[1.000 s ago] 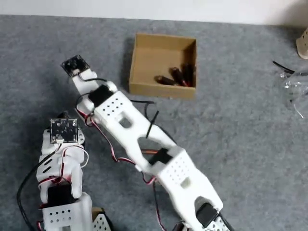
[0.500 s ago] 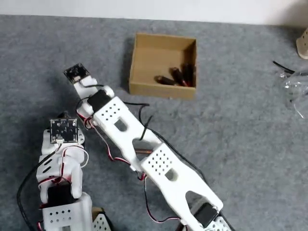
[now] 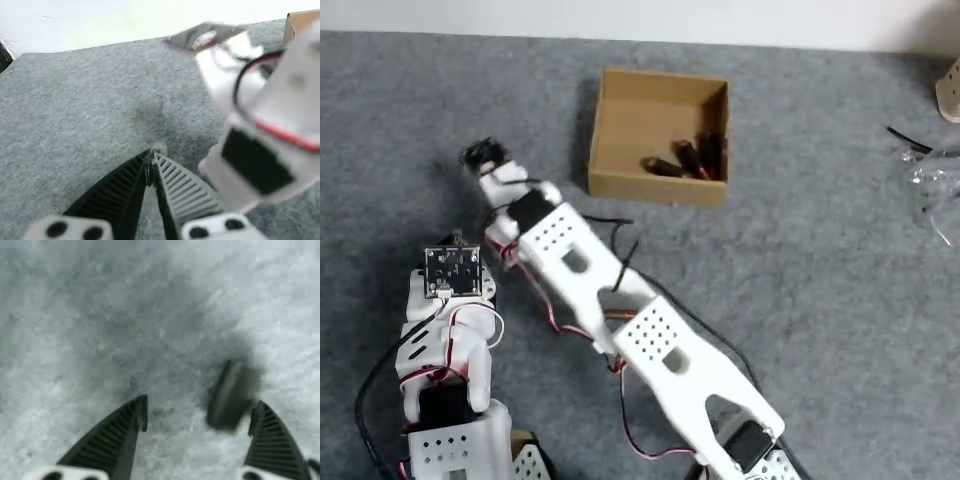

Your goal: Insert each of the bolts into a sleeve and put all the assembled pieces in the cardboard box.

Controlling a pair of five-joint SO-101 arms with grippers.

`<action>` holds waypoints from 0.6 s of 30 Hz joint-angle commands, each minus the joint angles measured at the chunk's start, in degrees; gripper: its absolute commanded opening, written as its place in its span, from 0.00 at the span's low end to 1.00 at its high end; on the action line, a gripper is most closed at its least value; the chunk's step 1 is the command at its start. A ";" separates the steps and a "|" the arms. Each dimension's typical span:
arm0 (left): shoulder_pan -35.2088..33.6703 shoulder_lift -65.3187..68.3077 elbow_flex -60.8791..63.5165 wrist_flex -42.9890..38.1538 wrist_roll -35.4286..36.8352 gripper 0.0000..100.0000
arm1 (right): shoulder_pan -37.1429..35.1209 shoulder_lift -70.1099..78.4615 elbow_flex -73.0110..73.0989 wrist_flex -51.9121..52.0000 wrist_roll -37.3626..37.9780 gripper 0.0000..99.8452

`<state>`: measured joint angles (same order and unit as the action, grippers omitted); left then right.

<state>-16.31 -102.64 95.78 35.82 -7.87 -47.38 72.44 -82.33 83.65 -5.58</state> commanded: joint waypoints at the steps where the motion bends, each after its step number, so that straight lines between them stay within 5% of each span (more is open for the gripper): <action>1: -0.48 -1.01 1.36 -1.14 0.18 0.01 | 3.21 -1.10 -2.15 -2.86 -0.44 0.29; 8: -0.48 -1.01 1.36 -1.14 0.18 0.01 | 2.95 -1.10 -1.98 -2.86 -0.44 0.29; 14: -0.48 -1.01 1.36 -1.14 0.18 0.01 | 2.95 -0.84 -0.40 -5.23 -0.44 0.13; 18: -0.48 -1.01 1.36 -1.14 0.18 0.01 | 2.95 0.22 2.07 -5.58 -0.44 0.12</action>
<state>-16.31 -102.64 95.78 35.82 -7.87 -44.92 72.97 -80.75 79.60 -5.58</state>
